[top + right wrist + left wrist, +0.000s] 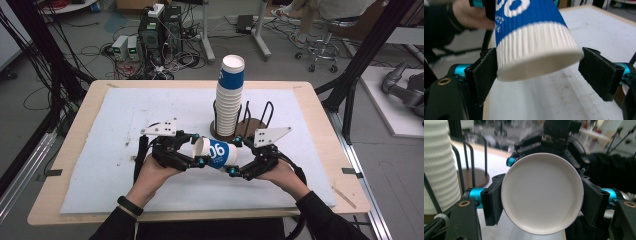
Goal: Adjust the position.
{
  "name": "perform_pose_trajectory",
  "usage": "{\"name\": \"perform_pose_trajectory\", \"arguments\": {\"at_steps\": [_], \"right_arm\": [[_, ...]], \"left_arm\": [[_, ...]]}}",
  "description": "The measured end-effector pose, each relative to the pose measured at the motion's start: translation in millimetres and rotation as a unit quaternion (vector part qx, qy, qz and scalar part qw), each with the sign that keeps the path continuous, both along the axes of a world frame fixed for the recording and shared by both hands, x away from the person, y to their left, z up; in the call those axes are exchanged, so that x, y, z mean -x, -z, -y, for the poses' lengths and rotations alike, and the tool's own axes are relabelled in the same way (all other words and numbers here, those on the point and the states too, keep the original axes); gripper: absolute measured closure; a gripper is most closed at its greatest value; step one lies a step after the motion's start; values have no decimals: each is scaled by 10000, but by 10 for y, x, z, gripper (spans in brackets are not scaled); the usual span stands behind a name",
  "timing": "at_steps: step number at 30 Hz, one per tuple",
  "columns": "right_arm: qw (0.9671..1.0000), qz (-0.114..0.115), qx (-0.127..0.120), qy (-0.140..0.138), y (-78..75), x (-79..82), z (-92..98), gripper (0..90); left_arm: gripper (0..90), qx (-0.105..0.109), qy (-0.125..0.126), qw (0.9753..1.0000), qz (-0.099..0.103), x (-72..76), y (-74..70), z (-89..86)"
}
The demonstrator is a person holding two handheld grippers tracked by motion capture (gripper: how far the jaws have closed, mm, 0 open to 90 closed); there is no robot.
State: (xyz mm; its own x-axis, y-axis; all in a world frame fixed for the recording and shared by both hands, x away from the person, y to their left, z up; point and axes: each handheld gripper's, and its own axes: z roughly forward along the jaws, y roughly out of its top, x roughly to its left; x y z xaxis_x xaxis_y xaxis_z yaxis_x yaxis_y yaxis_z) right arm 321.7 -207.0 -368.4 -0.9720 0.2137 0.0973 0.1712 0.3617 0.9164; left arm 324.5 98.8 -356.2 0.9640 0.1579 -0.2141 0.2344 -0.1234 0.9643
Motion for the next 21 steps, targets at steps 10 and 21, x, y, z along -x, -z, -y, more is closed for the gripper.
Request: {"name": "perform_pose_trajectory", "arguments": {"at_steps": [10,21], "right_arm": [[9972,-301,-688,62,-5,2,-6,151],[9991,-107,-416,4,-29,-1,20,177]], "left_arm": [[297,699,17,9976,9,15,56,17],[285,-106,118,9996,-238,-5,38,49]]}}
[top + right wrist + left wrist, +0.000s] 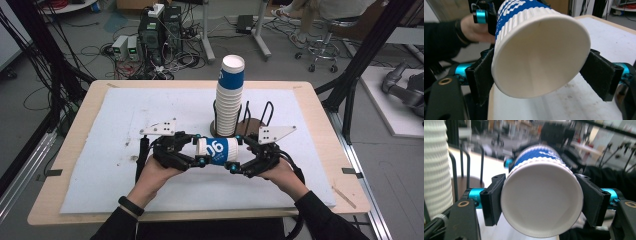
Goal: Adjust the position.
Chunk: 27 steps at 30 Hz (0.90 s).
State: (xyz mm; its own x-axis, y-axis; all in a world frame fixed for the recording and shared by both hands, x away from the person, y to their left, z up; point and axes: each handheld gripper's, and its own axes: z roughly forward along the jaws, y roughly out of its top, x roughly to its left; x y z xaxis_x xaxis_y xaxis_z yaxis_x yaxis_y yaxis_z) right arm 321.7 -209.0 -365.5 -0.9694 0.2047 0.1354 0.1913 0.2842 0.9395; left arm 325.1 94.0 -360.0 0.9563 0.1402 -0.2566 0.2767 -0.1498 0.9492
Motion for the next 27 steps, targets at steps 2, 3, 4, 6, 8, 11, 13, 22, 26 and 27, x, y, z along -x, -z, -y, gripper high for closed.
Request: {"name": "perform_pose_trajectory", "arguments": {"at_steps": [2,3,4,6,8,11,13,22,26,27], "right_arm": [[9997,123,202,10,-17,12,-9,177],[9996,138,261,-20,-22,17,-12,178],[9993,205,301,-15,-22,13,-15,178],[9989,227,410,-36,-28,19,-24,179],[9983,296,494,-65,-35,24,-37,178],[9983,291,490,-93,-34,20,-39,162],[9988,252,421,-92,-41,17,-31,158],[10000,-52,32,4,-68,-13,53,158],[9998,-209,-39,-7,-49,-2,10,158],[9997,-235,-84,-30,-47,-3,1,158]], "left_arm": [[280,-237,38,9997,-82,-1,-2,20],[279,-311,49,9995,-89,0,-1,25],[279,-382,72,9992,-109,-1,3,27],[280,-548,173,9982,-187,-12,20,33],[284,-639,274,9974,-215,-23,40,34],[289,-647,343,9973,-47,-29,44,27],[290,-554,349,9979,0,-34,43,14],[291,109,198,9997,134,-38,-10,-102],[291,119,189,9996,183,-22,-6,-68],[290,138,201,9996,173,-20,0,-53]]}}
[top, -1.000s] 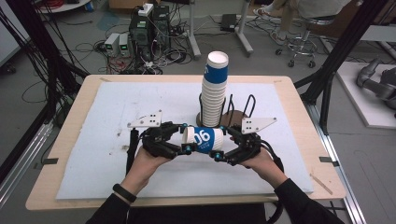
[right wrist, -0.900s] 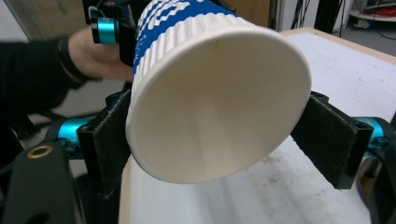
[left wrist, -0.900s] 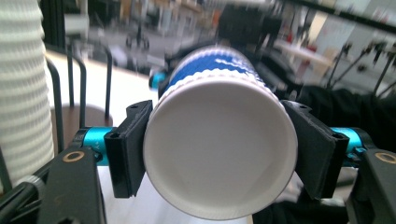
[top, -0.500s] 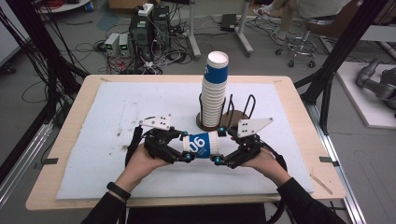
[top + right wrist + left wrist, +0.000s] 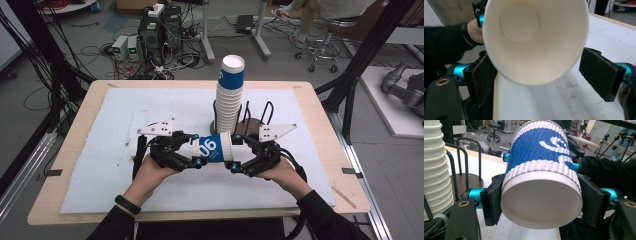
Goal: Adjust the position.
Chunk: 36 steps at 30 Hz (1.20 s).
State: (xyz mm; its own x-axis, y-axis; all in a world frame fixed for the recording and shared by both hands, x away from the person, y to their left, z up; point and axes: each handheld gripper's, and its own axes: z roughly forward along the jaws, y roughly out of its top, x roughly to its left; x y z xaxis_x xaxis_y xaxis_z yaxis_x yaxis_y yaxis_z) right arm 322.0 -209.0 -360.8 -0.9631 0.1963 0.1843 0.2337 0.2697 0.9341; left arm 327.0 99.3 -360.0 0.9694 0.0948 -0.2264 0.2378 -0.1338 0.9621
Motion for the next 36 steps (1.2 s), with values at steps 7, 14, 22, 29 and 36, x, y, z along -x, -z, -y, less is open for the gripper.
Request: {"name": "perform_pose_trajectory", "arguments": {"at_steps": [7,14,22,29,36], "right_arm": [[9994,-135,-309,13,-3,0,-4,156],[9996,-23,-277,-22,-11,5,5,176],[9999,136,-72,-51,1,11,-10,190],[9993,286,193,-106,-2,36,-46,170],[9998,217,-14,-33,-23,21,-7,165]], "left_arm": [[290,72,60,9999,-87,5,40,48],[289,-53,118,9997,-205,0,51,63],[254,-804,84,9966,-166,15,45,140],[286,-1295,169,9914,78,37,69,215],[291,-743,64,9971,122,21,37,120]]}}
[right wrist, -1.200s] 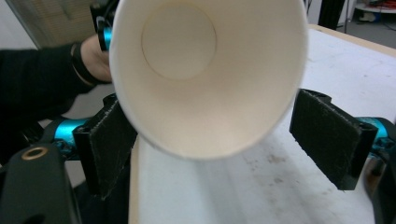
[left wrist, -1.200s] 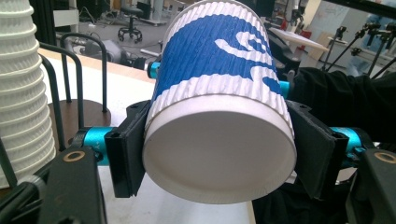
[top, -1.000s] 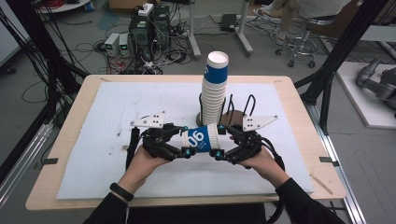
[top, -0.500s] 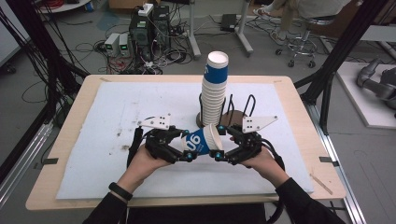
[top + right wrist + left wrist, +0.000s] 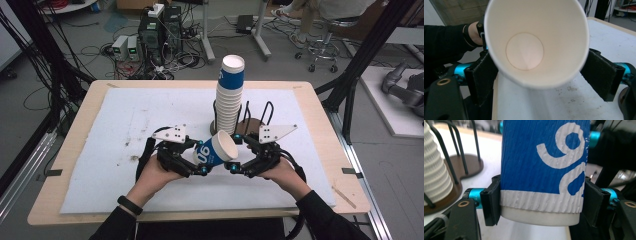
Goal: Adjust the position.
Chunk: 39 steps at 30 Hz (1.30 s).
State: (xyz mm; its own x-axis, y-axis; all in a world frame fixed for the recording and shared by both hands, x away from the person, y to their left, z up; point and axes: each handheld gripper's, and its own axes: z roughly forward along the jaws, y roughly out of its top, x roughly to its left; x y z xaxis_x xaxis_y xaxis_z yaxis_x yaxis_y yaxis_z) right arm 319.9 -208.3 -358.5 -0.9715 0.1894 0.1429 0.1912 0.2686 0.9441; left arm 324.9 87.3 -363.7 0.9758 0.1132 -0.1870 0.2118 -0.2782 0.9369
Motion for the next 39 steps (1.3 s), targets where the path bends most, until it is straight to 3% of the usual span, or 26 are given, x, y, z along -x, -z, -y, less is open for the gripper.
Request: {"name": "perform_pose_trajectory", "arguments": {"at_steps": [3,12,16,17,23,26,28,31,39], "right_arm": [[10000,-63,-68,11,-3,-3,7,165],[9971,-416,-637,-84,-18,26,-41,165],[9942,-631,-865,-65,-12,2,-37,166],[9944,-584,-879,-94,-11,1,-37,171],[9960,-477,-741,-145,-16,-4,-26,204],[9979,-313,-539,-154,-24,9,-35,209],[9993,-141,-332,-75,-36,23,-39,223],[9999,-98,-115,-84,-49,13,-36,223],[9996,-4,240,-180,-81,33,-73,223]], "left_arm": [[291,254,17,9997,-58,3,-16,-22],[290,395,93,9991,-150,6,66,60],[290,347,143,9992,-153,23,90,125],[290,319,142,9993,-147,26,91,130],[286,204,101,9997,-99,33,88,137],[255,-119,52,9998,-130,37,75,155],[231,-367,-10,9993,-9,49,65,171],[186,-644,-151,9978,60,62,58,204],[195,-810,-72,9967,66,83,97,292]]}}
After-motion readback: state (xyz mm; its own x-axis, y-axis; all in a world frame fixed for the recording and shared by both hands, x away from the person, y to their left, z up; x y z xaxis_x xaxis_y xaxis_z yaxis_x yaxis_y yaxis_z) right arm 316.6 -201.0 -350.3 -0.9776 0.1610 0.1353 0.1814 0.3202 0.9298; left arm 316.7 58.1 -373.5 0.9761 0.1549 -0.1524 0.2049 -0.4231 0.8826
